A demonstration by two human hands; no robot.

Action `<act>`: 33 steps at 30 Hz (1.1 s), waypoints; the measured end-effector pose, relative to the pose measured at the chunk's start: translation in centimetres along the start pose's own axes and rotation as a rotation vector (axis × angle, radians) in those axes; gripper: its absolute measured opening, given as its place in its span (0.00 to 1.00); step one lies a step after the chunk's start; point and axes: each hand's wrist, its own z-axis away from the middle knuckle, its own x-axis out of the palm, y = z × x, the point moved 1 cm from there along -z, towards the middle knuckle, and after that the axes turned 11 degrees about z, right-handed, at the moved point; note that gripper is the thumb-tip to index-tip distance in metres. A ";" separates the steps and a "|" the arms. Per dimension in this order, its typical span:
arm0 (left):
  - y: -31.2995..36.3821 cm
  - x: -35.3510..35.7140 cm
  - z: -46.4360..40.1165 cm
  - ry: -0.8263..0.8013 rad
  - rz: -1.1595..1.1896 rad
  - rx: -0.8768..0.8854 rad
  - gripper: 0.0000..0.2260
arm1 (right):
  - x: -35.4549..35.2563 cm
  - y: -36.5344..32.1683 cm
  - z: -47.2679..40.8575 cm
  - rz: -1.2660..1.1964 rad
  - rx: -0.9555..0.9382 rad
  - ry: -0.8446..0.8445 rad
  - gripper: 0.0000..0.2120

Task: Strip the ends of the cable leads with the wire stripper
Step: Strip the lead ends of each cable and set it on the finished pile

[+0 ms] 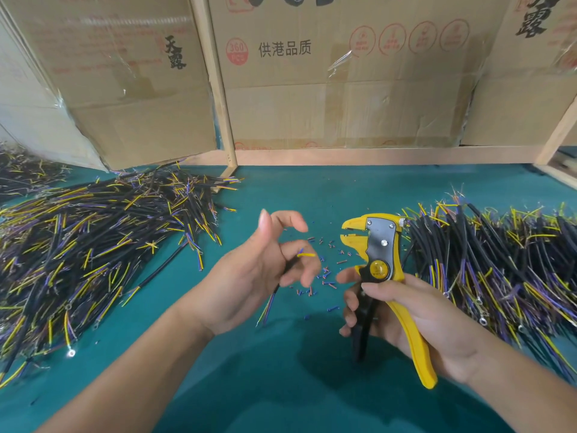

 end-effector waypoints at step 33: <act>-1.0 0.3 -0.1 0.250 -0.805 0.041 0.09 | 0.9 0.3 0.6 0.041 0.002 -0.106 0.19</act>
